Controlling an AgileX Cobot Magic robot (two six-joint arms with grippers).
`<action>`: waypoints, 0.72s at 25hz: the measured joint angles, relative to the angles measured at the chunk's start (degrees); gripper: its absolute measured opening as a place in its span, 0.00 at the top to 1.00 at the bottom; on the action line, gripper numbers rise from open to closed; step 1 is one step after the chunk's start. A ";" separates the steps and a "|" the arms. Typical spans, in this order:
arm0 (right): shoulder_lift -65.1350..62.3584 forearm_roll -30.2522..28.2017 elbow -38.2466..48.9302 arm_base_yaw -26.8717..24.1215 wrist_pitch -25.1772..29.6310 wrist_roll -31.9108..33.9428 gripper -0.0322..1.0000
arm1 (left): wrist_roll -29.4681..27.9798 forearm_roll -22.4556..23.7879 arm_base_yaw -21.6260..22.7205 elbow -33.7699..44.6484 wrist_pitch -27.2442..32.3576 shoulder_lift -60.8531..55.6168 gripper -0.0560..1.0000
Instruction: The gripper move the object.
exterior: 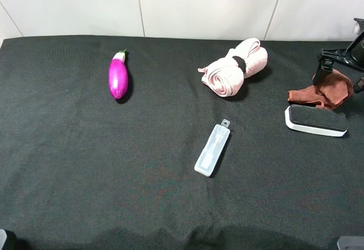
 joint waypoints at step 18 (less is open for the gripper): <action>-3.12 2.00 0.04 0.00 3.52 -0.41 0.30 | 0.00 0.00 0.00 0.00 0.00 0.00 0.01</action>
